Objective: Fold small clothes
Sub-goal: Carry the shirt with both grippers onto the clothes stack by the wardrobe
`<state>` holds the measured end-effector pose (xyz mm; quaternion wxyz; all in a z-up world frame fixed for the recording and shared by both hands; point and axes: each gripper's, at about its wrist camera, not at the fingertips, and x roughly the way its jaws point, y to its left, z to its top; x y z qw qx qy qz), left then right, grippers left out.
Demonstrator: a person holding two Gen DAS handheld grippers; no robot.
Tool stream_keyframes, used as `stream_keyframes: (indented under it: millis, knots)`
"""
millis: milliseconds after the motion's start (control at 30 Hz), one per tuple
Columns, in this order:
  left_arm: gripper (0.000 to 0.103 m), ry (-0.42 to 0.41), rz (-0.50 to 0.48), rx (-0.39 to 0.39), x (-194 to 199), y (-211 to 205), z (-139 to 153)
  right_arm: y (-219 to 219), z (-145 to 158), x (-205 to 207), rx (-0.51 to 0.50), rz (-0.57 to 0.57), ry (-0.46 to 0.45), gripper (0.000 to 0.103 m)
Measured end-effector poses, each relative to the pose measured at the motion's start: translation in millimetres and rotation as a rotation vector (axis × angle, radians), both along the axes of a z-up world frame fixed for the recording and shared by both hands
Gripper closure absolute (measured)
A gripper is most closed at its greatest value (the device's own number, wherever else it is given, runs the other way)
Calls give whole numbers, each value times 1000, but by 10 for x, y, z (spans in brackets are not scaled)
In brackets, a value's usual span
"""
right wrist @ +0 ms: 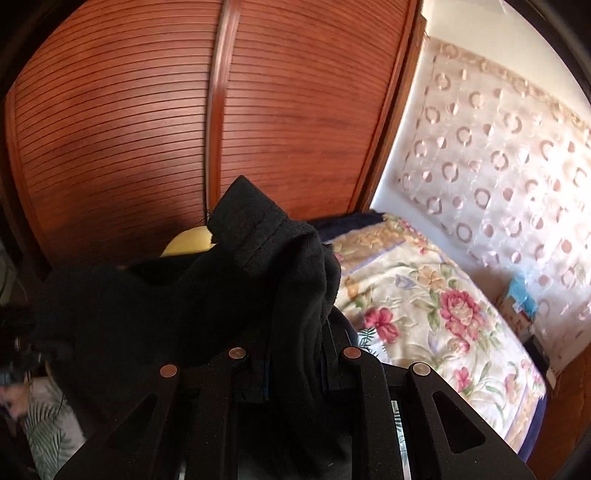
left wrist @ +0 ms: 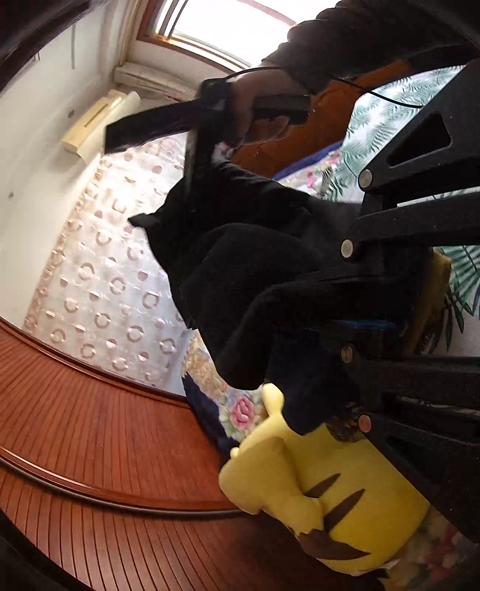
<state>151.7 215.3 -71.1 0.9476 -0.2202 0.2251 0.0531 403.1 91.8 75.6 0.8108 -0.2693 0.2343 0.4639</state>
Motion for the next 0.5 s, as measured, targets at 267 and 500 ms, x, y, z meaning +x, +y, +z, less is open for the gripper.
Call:
stream_keyframes:
  millis: [267,500]
  knots:
    - [88,59,21,27,51,5,-42,66,76,219,111,-201,-21,53]
    - [64,80,20,158,50,-61,-8,-137,-373,44,113,-114,58,53]
